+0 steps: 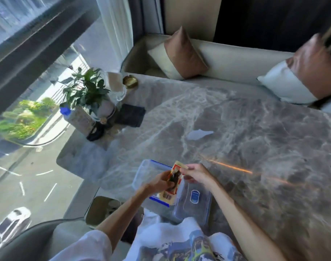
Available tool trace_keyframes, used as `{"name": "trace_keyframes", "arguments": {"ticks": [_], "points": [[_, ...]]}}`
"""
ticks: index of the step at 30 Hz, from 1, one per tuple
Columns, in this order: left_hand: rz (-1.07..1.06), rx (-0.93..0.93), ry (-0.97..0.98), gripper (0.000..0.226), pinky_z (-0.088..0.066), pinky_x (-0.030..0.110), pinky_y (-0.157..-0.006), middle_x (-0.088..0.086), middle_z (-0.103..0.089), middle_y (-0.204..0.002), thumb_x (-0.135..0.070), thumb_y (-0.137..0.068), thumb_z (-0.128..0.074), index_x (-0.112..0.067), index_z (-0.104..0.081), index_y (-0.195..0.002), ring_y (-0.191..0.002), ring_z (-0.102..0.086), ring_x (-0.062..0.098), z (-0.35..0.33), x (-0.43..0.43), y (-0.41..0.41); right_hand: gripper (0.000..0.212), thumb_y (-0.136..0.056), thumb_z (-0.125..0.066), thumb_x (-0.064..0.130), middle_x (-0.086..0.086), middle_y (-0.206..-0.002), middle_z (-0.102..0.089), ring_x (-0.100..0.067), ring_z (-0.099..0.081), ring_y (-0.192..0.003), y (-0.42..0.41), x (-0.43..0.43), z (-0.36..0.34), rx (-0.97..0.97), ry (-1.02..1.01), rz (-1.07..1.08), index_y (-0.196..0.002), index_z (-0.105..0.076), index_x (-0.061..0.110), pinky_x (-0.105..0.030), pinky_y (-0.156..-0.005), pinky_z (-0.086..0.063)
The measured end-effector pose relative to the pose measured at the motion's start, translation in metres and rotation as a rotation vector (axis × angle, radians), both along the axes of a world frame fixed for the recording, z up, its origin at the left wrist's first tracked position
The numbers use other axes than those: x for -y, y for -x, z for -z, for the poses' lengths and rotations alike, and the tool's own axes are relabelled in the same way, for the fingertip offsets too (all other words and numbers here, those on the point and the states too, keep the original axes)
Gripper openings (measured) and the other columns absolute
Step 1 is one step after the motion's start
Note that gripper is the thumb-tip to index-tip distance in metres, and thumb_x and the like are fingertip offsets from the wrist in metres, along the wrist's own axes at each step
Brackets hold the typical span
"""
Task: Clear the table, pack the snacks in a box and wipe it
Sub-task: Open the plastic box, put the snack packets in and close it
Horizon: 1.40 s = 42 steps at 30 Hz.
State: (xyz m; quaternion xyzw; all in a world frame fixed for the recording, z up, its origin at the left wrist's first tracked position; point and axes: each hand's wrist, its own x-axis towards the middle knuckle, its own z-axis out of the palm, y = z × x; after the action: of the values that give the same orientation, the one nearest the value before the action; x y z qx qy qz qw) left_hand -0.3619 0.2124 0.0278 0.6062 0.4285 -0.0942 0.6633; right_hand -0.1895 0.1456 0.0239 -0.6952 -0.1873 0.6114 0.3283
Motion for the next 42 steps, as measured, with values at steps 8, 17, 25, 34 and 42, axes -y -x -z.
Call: {"name": "trace_keyframes", "arguments": {"ticks": [8,17,25,34,42], "points": [[0.005,0.107,0.141,0.038,-0.055,0.026,-0.074,0.012,-0.065,-0.108,-0.003,-0.091,-0.058,-0.009,-0.053,-0.128,-0.083,-0.064,0.018,-0.014,-0.092,0.056,0.001,-0.086,-0.067,0.003,-0.006,-0.064,-0.064,-0.007,-0.060,-0.047,0.051,-0.022,0.002,-0.198,-0.025,0.514,-0.086,-0.066,0.004,-0.017,-0.050,-0.054],[-0.253,0.164,0.225,0.020,-0.055,0.023,-0.061,0.013,-0.063,-0.084,0.012,-0.082,-0.062,-0.003,-0.059,-0.095,-0.067,-0.063,0.017,0.007,-0.130,0.082,0.007,-0.087,-0.064,0.001,-0.011,-0.072,-0.067,-0.017,-0.063,-0.063,0.101,-0.027,0.016,-0.339,0.019,0.842,-0.094,-0.063,0.001,-0.025,-0.055,-0.059],[-0.426,-0.032,0.126,0.022,-0.051,0.023,-0.044,0.011,-0.059,-0.073,0.010,-0.085,-0.056,0.005,-0.061,-0.105,-0.056,-0.058,0.019,0.036,-0.095,0.073,0.021,-0.094,-0.050,0.008,-0.014,-0.096,-0.069,-0.016,-0.062,-0.075,0.118,-0.021,0.037,0.121,0.308,0.467,-0.110,-0.064,0.007,-0.024,-0.063,-0.050],[-0.390,-0.170,0.061,0.036,-0.055,0.030,-0.061,0.019,-0.058,-0.105,0.007,-0.091,-0.041,-0.002,-0.046,-0.126,-0.090,-0.061,0.027,0.061,-0.072,0.056,0.031,-0.091,-0.049,0.007,-0.018,-0.118,-0.065,-0.030,-0.063,-0.108,0.120,-0.025,0.062,0.209,0.491,0.314,-0.121,-0.058,0.001,-0.035,-0.093,-0.054],[-0.220,-0.317,-0.119,0.054,-0.056,0.030,-0.069,0.014,-0.058,-0.118,0.001,-0.087,-0.047,-0.009,-0.038,-0.139,-0.099,-0.059,0.025,0.079,-0.064,0.052,0.040,-0.094,-0.044,0.018,-0.017,-0.131,-0.058,-0.031,-0.057,-0.120,0.124,-0.037,0.058,0.328,0.557,0.143,-0.131,-0.050,0.005,-0.034,-0.098,-0.046]]}}
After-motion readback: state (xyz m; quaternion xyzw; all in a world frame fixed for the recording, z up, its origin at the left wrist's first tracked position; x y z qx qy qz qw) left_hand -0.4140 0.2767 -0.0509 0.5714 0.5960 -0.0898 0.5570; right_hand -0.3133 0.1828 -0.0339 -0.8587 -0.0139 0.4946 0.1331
